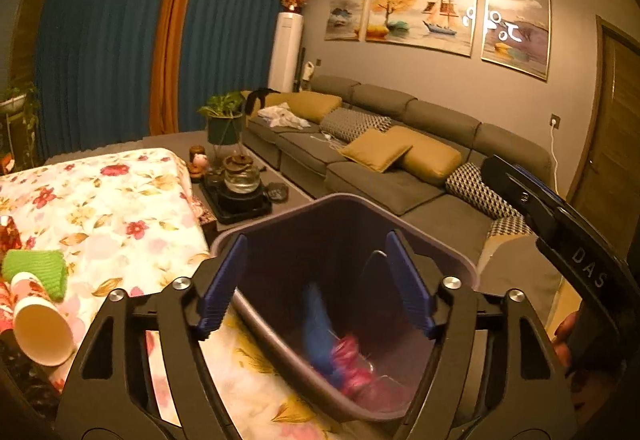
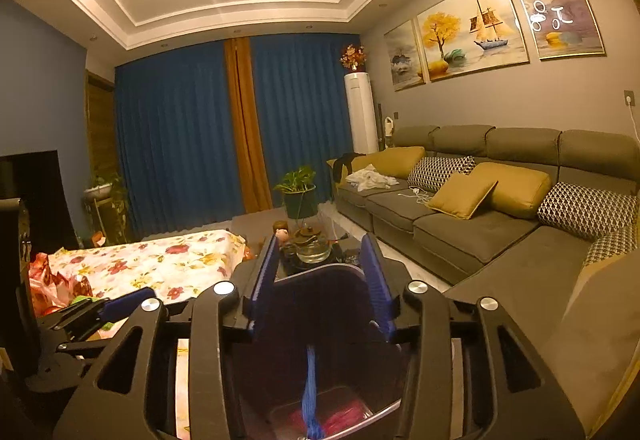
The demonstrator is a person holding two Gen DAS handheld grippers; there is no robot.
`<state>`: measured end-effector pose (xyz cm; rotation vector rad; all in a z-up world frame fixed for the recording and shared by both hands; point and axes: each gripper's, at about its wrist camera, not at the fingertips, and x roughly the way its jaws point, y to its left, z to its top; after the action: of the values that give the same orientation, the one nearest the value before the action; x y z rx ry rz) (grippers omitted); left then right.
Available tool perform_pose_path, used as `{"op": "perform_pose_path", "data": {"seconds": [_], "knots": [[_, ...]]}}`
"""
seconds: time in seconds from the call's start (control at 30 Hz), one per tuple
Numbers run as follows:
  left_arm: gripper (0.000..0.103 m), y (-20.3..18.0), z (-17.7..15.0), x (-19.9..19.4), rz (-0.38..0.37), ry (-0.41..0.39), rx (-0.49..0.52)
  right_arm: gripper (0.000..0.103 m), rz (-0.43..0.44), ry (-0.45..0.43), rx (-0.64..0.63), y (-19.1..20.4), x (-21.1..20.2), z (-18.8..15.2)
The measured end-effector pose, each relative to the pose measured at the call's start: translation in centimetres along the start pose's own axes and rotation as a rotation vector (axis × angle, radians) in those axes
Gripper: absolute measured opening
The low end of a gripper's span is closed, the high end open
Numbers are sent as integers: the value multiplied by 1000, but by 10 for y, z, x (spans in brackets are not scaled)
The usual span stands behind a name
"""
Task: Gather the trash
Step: 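Open both tools to drop the pink bag and blue mesh into the bin, then grasp the black plastic bag with the right tool while the left tool grasps a paper cup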
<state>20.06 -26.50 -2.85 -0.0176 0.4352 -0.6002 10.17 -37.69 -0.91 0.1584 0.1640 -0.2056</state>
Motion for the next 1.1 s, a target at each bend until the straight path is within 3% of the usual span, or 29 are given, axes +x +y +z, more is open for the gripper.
{"op": "perform_pose_path", "data": {"seconds": [0.37, 0.63, 1.1], "knots": [[87, 23, -10, -43, 104, -34, -16, 71, -24, 8, 20, 11, -22, -10], [89, 45, -18, -75, 184, -35, -38, 74, -11, 41, 58, 24, -34, -22], [90, 86, -27, -134, 283, -64, -83, 75, 49, 23, 24, 74, -54, -21]]}}
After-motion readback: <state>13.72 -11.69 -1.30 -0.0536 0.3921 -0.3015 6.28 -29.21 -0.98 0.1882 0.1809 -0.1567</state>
